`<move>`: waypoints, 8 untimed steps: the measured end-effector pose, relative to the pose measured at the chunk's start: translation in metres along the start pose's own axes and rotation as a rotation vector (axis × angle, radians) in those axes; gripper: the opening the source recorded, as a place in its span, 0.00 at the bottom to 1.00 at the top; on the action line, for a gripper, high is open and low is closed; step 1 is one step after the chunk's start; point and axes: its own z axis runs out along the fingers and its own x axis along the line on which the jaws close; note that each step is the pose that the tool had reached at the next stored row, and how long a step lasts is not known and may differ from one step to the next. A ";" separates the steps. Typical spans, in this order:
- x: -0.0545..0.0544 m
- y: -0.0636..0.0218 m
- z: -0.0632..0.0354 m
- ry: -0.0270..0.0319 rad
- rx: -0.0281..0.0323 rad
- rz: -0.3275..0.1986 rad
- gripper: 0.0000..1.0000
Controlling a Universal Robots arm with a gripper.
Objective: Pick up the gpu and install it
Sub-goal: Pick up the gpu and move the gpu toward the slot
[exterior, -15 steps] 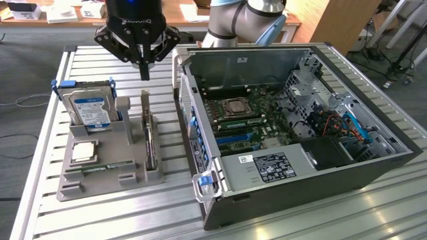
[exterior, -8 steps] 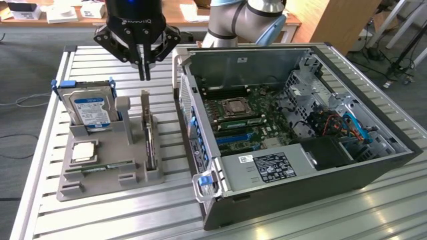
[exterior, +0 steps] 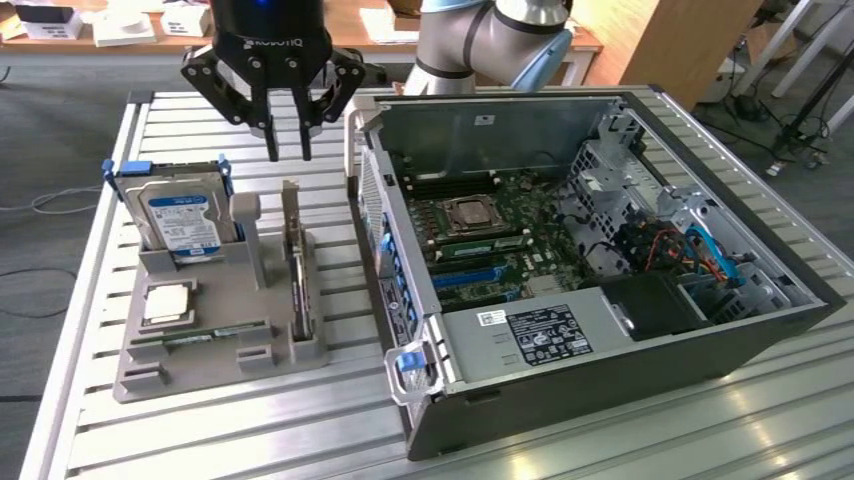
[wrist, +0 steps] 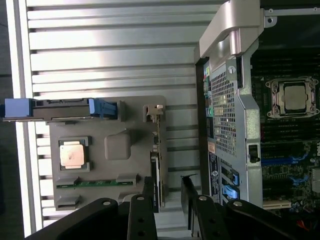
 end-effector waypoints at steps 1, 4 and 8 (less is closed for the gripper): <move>0.000 0.0000 0.0000 0.0000 0.0000 0.000 0.36; 0.000 0.0000 0.0000 0.0000 0.0000 0.000 0.36; 0.000 0.0000 0.0000 0.0000 0.0000 0.000 0.36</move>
